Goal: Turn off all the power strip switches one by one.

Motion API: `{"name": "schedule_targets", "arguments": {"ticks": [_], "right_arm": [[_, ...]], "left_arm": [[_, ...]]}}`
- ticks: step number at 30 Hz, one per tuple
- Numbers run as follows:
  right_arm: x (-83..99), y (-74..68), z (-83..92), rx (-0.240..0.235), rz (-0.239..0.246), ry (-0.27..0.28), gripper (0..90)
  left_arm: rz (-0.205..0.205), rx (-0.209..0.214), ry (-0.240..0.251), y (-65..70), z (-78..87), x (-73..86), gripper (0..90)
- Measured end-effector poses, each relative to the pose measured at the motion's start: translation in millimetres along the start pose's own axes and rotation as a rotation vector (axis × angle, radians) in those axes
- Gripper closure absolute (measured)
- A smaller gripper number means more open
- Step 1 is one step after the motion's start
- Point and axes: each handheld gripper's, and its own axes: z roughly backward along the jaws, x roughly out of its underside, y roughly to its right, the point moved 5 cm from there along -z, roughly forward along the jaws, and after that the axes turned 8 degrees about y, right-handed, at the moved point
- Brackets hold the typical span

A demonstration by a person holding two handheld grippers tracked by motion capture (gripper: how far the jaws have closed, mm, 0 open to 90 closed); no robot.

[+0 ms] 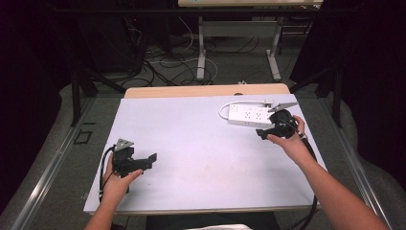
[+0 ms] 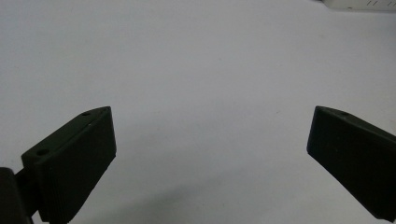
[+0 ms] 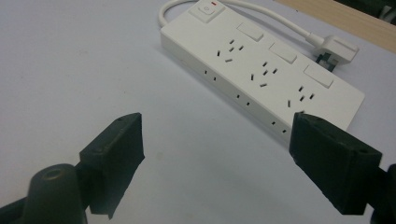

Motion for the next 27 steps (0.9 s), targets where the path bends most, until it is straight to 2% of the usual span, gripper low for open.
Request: {"name": "schedule_targets", "arguments": {"ticks": [7,17,23,25,27], "right_arm": [[-18.6,-0.4,-10.1,-0.014,0.022,-0.020,22.7],[-39.7,2.1,-19.5,-0.007,-0.009,-0.049,23.5],[-47.5,3.4,-25.9,-0.021,-0.017,-0.075,25.0],[-49.8,3.7,-29.2,-0.016,-0.033,-0.078,25.5],[-50.7,5.0,-30.9,-0.017,-0.025,-0.085,25.5]], "left_arm": [[0.000,0.000,-0.003,-0.5,0.5,-0.2,1.4],[-0.002,-0.003,-0.005,-1.2,0.2,0.2,1.5],[-0.003,-0.003,-0.005,-1.2,0.0,0.0,1.5],[-0.002,0.000,-0.003,-1.0,-0.3,0.1,1.5],[-0.001,-0.002,-0.008,-0.8,-0.3,0.2,1.5]]}}
